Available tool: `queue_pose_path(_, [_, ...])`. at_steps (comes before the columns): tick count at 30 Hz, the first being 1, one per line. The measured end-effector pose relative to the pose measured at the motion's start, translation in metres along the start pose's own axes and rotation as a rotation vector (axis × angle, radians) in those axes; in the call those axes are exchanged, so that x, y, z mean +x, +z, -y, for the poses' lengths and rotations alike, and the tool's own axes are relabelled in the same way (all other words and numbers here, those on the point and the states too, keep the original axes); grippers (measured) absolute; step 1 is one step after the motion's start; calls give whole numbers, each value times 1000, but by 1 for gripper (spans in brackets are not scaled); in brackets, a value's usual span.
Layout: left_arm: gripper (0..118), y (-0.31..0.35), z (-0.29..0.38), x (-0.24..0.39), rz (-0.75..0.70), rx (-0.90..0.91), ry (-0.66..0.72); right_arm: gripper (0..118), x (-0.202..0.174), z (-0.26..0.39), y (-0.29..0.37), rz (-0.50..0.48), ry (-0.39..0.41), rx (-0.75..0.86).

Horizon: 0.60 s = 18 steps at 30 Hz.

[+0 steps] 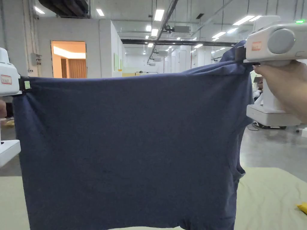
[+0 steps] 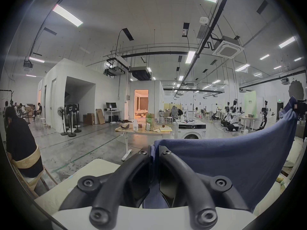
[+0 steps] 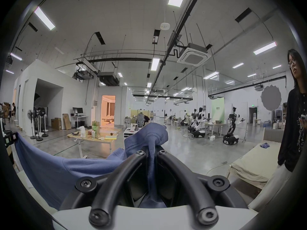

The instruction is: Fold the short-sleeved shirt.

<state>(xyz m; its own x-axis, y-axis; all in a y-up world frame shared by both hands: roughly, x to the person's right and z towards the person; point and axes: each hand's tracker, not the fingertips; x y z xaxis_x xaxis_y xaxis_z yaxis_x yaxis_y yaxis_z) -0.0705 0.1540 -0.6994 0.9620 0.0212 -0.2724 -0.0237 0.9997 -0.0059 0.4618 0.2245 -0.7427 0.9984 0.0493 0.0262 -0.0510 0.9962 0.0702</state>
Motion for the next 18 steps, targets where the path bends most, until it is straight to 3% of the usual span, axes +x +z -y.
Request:
queue_pose_path(5, [2, -21, 72, 5, 5, -132, 7, 3, -2, 69, -11, -16, -37, -99])
queue_pose_path(10, [2, -2, 198, 4, 27, -319, -15, 3, -2, 220, 16, -12, -65, -314])
queue_pose_path(15, [2, 84, 327, -22, 60, -538, 77, 3, 18, 366, 96, -76, -36, -574])
queue_pose_path(18, [2, 152, 372, -43, 135, -603, 76, 3, 36, 417, 172, -101, -63, -690])
